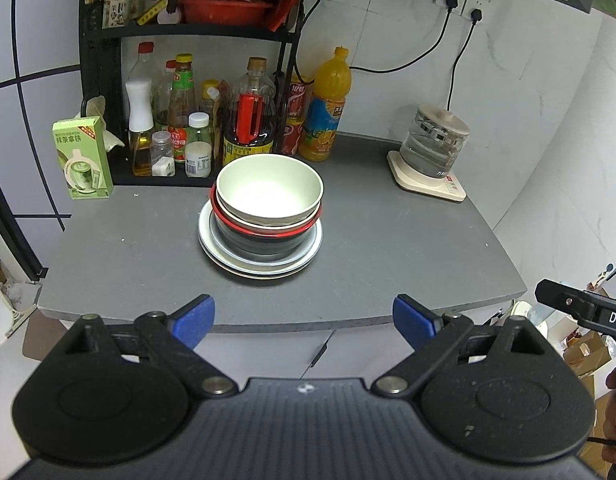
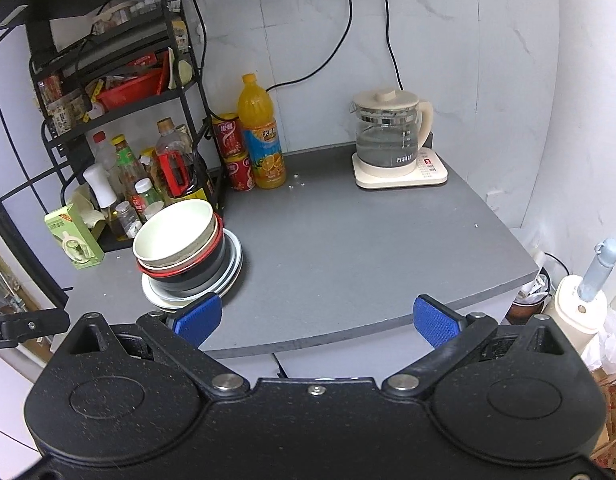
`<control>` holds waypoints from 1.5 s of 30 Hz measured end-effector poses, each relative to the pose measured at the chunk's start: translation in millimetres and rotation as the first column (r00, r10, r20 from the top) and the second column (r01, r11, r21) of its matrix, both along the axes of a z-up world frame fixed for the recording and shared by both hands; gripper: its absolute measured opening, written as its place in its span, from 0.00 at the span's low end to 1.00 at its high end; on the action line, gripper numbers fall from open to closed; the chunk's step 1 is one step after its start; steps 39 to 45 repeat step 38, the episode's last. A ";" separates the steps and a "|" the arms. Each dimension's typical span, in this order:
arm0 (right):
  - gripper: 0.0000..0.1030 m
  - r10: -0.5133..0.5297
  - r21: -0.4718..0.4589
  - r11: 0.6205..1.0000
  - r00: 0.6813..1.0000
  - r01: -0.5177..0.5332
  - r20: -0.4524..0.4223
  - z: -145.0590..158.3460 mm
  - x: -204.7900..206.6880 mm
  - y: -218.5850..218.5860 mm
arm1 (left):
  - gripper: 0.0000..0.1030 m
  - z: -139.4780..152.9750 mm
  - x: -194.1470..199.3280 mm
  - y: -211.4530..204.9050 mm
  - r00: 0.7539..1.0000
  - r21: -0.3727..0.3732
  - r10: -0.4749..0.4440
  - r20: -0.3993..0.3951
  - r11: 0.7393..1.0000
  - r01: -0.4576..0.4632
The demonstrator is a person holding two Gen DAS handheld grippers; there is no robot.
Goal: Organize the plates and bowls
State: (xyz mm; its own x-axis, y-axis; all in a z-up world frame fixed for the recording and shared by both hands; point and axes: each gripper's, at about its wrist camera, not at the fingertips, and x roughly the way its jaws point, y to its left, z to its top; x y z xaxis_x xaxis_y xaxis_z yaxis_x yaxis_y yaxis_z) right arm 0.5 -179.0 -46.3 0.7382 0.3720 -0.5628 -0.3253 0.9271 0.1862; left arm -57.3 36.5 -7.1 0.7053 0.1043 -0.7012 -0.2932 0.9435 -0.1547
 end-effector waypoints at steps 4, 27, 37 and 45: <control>1.00 0.000 -0.019 1.000 1.000 0.000 0.006 1.9 -6.6 0.2 | 0.92 2.5 -3.5 -4.3 1.000 0.009 -0.007 0.005 1.000 0.007; 1.00 -0.023 -0.054 0.998 0.999 0.024 0.022 3.6 -13.7 -6.9 | 0.92 5.2 0.3 -22.2 0.999 0.018 -0.048 0.018 0.999 0.048; 1.00 -0.024 -0.057 0.998 1.000 0.024 0.014 4.3 -13.7 -6.1 | 0.92 3.5 -1.8 -24.5 0.999 0.021 -0.048 0.017 0.999 0.048; 1.00 -0.020 -0.058 0.998 1.000 0.021 0.017 5.1 -13.7 -4.7 | 0.92 3.9 -1.9 -24.8 0.998 0.020 -0.054 0.018 0.998 0.053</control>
